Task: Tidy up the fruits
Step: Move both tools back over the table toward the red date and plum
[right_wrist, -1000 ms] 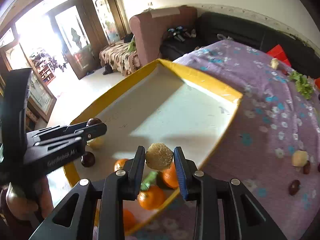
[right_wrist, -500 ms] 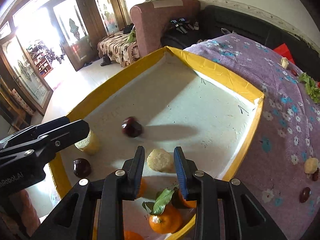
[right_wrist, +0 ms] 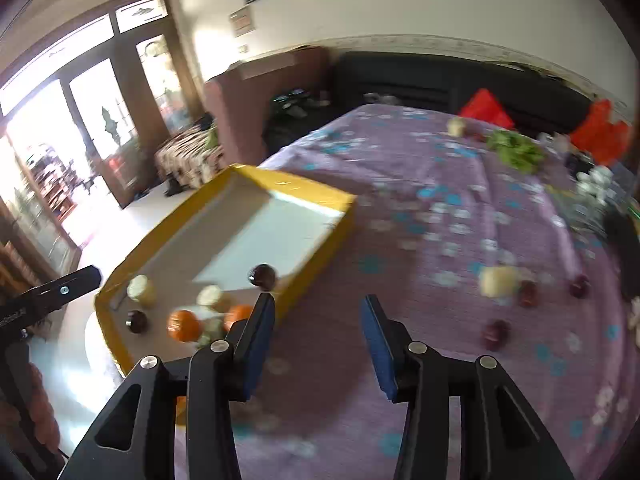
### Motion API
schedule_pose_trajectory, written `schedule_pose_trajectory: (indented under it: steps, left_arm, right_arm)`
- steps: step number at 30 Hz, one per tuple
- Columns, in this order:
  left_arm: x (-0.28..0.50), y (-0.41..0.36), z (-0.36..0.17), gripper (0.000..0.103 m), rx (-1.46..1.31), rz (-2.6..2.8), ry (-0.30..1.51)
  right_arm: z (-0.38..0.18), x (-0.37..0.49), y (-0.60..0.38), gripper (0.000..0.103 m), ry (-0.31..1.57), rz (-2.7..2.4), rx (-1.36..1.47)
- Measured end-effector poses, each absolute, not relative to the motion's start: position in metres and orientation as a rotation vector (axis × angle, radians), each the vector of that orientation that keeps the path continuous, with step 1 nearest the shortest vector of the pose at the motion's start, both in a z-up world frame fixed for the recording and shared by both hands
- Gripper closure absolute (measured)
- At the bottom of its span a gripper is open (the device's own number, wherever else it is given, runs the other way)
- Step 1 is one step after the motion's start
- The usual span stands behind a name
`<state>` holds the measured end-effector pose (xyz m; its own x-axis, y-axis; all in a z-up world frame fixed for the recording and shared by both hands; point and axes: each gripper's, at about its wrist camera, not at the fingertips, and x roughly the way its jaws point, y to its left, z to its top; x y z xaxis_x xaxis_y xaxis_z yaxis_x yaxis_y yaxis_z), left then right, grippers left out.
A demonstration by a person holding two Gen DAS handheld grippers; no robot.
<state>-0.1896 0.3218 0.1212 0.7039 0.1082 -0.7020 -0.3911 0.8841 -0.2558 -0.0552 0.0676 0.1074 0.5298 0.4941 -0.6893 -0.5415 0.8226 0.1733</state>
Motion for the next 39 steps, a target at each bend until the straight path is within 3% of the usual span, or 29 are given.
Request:
schedule_pose_trajectory:
  steps: [5,10,17,32,39]
  left_arm:
    - [-0.184,0.283,0.126,0.023,-0.327,0.238,0.747]
    - [-0.175,0.256,0.122,0.023,-0.303,0.188,0.775]
    - [-0.165,0.221,0.119,0.023,-0.250,0.134,0.809]
    - [-0.145,0.190,0.114,0.023,-0.188,0.086,0.854]
    - [-0.131,0.196,0.115,0.023,-0.197,0.058,0.857]
  right_arm:
    - [0.113,-0.047,-0.032,0.044,0.783,0.434,-0.009]
    - [0.106,-0.043,-0.132,0.044,0.807,0.245,0.072]
    - [0.104,-0.041,-0.190,0.044,0.811,0.157,0.155]
    - [0.060,0.022,-0.113,0.044,0.917,0.323,0.157]
    - [0.035,0.074,-0.058,0.045,0.935,0.282,-0.015]
